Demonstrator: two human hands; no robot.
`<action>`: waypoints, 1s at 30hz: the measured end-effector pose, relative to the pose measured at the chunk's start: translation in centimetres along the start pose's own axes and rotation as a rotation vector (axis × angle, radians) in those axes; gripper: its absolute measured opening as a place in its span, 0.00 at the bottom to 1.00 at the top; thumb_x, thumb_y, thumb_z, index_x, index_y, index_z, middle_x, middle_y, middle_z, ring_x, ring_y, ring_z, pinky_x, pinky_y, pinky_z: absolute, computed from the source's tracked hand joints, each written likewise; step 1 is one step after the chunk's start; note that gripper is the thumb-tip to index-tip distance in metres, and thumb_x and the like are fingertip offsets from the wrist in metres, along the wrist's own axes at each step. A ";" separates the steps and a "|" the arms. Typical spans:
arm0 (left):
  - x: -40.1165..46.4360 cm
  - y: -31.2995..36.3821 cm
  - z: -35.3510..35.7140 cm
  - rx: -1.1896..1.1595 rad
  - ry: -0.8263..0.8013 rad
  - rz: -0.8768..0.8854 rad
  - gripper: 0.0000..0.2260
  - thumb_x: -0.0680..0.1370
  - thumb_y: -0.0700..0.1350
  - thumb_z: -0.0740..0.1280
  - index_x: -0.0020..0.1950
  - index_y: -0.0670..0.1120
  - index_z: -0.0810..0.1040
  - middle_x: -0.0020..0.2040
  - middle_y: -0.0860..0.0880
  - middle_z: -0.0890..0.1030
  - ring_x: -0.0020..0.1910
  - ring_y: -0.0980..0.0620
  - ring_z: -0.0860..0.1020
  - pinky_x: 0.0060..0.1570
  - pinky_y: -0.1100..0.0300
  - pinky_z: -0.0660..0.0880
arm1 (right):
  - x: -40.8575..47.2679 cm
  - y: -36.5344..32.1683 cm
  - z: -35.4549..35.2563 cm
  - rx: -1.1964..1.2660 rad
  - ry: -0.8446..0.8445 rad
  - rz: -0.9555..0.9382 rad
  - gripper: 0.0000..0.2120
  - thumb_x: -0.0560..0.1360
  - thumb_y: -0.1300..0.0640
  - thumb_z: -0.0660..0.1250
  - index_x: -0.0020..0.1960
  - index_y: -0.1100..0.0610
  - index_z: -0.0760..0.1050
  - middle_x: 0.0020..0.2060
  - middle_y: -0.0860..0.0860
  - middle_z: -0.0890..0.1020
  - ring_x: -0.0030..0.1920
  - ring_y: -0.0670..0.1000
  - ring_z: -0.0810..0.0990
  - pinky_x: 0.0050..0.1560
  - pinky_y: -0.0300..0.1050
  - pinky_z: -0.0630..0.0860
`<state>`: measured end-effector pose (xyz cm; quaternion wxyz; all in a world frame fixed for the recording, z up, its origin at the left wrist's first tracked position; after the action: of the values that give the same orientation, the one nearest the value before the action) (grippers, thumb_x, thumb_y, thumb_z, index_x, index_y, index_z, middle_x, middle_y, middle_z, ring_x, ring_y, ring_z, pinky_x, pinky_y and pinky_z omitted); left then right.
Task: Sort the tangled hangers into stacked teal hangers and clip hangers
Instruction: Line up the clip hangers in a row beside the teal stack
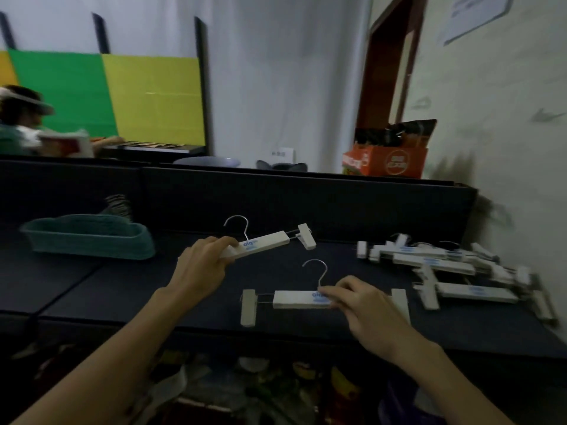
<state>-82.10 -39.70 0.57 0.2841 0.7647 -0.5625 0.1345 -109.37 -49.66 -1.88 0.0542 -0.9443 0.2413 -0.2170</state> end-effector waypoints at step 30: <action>4.0 -13.7 3.3 -0.046 -0.349 0.040 0.15 0.76 0.47 0.66 0.63 0.56 0.74 0.60 0.52 0.76 0.59 0.52 0.73 0.59 0.53 0.72 | 9.4 -4.3 8.0 0.114 0.084 -0.071 0.19 0.75 0.61 0.67 0.63 0.45 0.74 0.50 0.44 0.75 0.48 0.45 0.76 0.49 0.42 0.77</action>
<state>-68.29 -41.97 -3.82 0.1969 0.7585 -0.6212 -0.0076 -96.62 -50.41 -4.56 0.0898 -0.9377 0.1972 -0.2717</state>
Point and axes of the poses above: each hand's wrist, its own x-axis towards the middle knuckle, its own z-axis out of the palm, y = z × x, the point moved 3 cm from there along x, towards the middle knuckle
